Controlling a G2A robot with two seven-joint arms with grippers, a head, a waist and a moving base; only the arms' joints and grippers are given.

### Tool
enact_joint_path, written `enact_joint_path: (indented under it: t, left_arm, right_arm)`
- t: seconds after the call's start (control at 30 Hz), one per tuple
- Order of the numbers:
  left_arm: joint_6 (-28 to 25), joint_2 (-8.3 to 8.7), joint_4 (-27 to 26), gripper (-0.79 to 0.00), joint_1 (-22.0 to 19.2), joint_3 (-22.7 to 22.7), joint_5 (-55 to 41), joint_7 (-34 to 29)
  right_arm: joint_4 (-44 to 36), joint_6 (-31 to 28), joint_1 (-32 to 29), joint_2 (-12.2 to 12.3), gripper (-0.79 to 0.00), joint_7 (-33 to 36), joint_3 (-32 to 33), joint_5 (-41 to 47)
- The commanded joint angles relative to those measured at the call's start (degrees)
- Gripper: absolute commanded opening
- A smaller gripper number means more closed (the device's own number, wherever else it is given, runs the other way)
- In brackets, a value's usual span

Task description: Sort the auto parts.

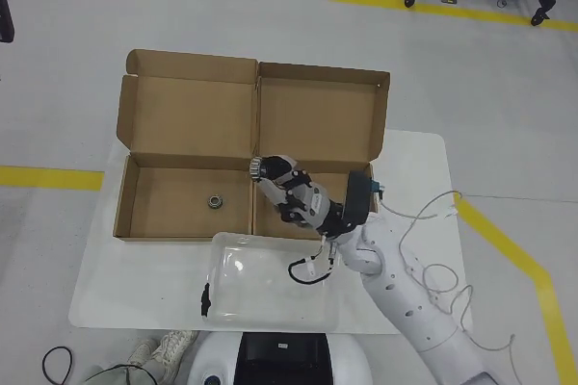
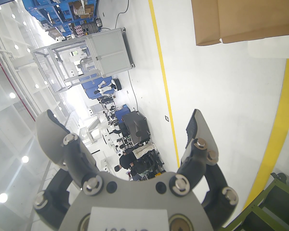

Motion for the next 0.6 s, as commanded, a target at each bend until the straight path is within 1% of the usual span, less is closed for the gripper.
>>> enact_joint_path:
  t: [0.0,0.27,0.57]
  left_arm:
    - [0.00,0.00,0.00,0.000,0.00,0.00,0.00,0.00]
    - [0.00,0.00,0.00,0.000,0.00,0.00,0.00,0.00]
    - [0.00,0.00,0.00,0.000,0.00,0.00,0.00,0.00]
  right_arm:
    - [1.78,1.82,1.43,-0.43,-0.785,2.64,-1.07,0.21]
    - [7.18,9.15,5.94,-2.23,-0.785,15.10,-5.01,2.58]
    - [12.81,14.27,11.59,-4.78,-0.785,27.28,-10.40,3.42]
